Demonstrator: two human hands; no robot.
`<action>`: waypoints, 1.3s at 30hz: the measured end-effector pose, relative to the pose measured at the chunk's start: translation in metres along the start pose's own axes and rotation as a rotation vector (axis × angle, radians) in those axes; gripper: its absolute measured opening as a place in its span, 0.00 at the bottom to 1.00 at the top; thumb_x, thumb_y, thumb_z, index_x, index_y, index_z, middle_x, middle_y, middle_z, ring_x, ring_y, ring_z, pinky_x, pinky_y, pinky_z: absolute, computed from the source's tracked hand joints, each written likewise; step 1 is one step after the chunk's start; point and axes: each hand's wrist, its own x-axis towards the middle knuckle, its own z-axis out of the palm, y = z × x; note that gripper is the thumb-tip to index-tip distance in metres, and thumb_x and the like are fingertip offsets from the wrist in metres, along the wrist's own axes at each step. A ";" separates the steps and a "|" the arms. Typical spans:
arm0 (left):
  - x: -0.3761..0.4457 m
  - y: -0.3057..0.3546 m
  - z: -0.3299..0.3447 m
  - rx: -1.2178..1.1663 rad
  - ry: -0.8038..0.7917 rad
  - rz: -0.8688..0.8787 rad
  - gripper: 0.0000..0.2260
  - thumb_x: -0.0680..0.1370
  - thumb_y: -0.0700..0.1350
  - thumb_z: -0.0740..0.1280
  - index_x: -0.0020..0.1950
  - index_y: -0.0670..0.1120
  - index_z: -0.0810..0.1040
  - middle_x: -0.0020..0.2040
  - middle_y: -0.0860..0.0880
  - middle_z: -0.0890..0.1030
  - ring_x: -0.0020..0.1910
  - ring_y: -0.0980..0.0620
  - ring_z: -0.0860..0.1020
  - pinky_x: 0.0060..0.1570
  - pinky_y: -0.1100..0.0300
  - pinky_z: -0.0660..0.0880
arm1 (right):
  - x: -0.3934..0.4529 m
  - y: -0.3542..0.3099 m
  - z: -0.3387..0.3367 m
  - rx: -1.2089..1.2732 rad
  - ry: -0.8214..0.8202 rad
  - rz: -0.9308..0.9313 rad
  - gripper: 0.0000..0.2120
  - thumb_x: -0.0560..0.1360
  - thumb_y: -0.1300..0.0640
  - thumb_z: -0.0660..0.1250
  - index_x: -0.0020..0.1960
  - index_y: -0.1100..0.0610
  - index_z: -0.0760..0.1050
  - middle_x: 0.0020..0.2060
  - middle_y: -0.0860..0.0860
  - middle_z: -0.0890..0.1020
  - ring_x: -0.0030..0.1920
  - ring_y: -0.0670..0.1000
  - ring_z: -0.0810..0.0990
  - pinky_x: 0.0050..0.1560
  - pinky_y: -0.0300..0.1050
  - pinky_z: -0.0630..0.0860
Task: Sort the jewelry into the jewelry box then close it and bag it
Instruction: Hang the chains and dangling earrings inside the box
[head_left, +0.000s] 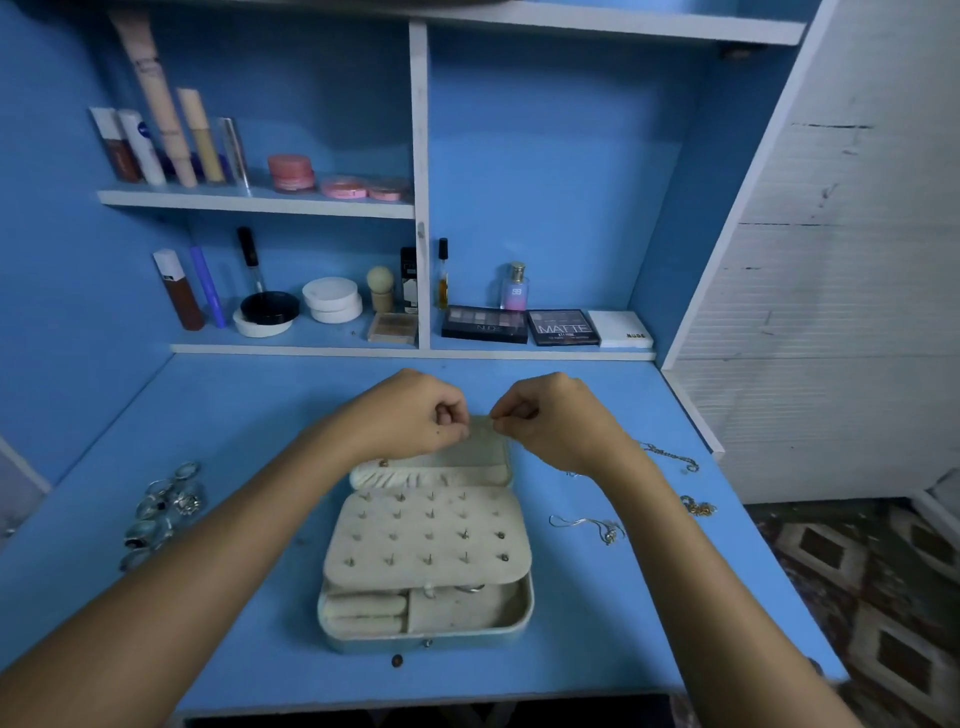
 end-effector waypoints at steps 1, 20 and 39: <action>0.005 0.004 0.002 -0.001 -0.006 0.017 0.03 0.76 0.50 0.72 0.43 0.53 0.82 0.39 0.55 0.81 0.37 0.62 0.76 0.36 0.73 0.68 | -0.002 0.004 -0.006 -0.003 0.018 0.010 0.03 0.76 0.57 0.71 0.46 0.49 0.83 0.36 0.43 0.81 0.30 0.37 0.76 0.28 0.28 0.69; 0.070 0.082 0.047 0.089 -0.260 0.092 0.07 0.75 0.51 0.74 0.48 0.49 0.84 0.39 0.58 0.78 0.43 0.56 0.78 0.41 0.63 0.72 | -0.029 0.075 -0.045 -0.259 0.006 0.323 0.03 0.73 0.54 0.74 0.47 0.48 0.84 0.42 0.44 0.82 0.44 0.46 0.80 0.41 0.38 0.76; 0.075 0.089 0.058 0.104 -0.368 0.050 0.04 0.78 0.51 0.70 0.48 0.51 0.79 0.41 0.58 0.76 0.43 0.54 0.75 0.36 0.64 0.68 | -0.030 0.081 -0.033 -0.229 -0.024 0.276 0.10 0.74 0.53 0.73 0.55 0.45 0.83 0.35 0.41 0.80 0.40 0.44 0.78 0.44 0.41 0.78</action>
